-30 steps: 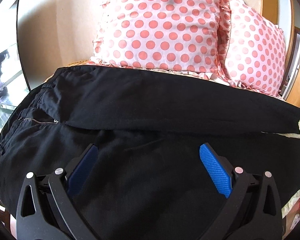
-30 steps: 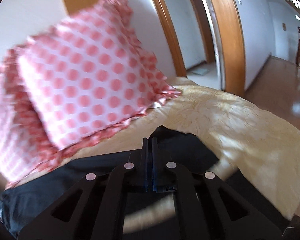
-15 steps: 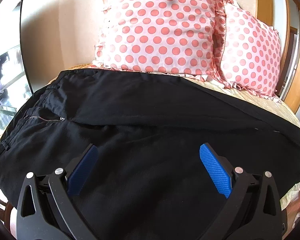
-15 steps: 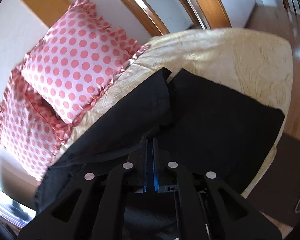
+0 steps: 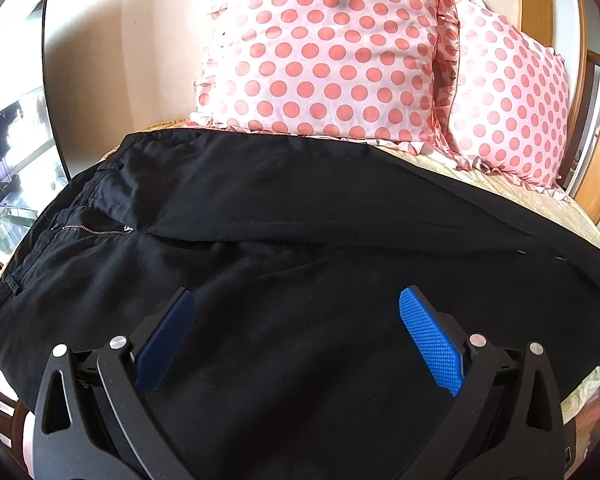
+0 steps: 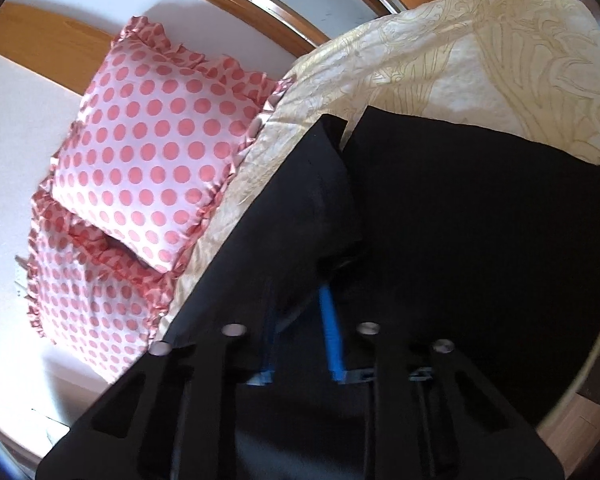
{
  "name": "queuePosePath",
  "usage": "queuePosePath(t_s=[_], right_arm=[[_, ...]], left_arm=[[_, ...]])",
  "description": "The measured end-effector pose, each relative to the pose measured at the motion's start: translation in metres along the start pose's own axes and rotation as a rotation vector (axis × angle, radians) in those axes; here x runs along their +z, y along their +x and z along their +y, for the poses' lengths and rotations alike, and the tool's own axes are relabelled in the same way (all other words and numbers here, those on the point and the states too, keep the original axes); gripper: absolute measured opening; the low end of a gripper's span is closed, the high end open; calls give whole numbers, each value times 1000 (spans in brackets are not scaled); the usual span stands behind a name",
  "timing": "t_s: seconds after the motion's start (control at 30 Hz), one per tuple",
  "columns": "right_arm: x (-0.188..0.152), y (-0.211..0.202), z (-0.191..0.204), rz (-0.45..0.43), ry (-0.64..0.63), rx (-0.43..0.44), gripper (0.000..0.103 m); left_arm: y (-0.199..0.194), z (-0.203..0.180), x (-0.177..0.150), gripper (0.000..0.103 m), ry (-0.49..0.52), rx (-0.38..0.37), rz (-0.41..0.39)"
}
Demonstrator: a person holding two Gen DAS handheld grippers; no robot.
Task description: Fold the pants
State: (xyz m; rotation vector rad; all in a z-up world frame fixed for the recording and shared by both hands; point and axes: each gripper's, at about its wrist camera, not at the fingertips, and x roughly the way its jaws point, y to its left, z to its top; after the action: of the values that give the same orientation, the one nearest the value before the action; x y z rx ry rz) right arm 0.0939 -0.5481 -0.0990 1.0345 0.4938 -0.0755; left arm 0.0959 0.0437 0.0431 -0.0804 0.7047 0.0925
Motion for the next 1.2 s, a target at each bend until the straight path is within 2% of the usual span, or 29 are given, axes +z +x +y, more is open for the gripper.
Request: queuePosePath(t_s=[0.07, 0.13, 0.27, 0.33, 0.43, 0.57, 0.77, 0.87, 0.93, 1.03, 1.2], right_arm=[[6, 2, 0, -1, 3, 17, 4], [15, -11, 6, -49, -14, 69, 3], [29, -71, 21, -182, -61, 216, 2], [26, -99, 17, -224, -81, 235, 2], [11, -112, -7, -209, -94, 104, 2], [-5, -88, -52, -90, -20, -20, 2], [-7, -86, -52, -82, -75, -55, 2], [-5, -85, -52, -80, -75, -47, 2], [-6, -82, -47, -78, -83, -49, 2], [-5, -81, -44, -71, -99, -55, 2], [-4, -79, -38, -65, -123, -76, 2]], left_arm=[[0, 0, 0, 101, -1, 1, 0], [-1, 1, 0, 101, 1, 6, -2], [-4, 5, 0, 101, 3, 12, -5], [-6, 10, 1, 101, -3, 7, -9], [-4, 22, 3, 101, -21, 15, -4], [5, 45, 18, 101, -78, -4, 38], [29, 97, 69, 101, -201, 9, 78], [62, 114, 105, 101, -212, 18, 140], [87, 123, 129, 96, -223, 67, 172], [123, 131, 156, 89, -262, 68, 230], [171, 135, 182, 86, -352, 69, 318]])
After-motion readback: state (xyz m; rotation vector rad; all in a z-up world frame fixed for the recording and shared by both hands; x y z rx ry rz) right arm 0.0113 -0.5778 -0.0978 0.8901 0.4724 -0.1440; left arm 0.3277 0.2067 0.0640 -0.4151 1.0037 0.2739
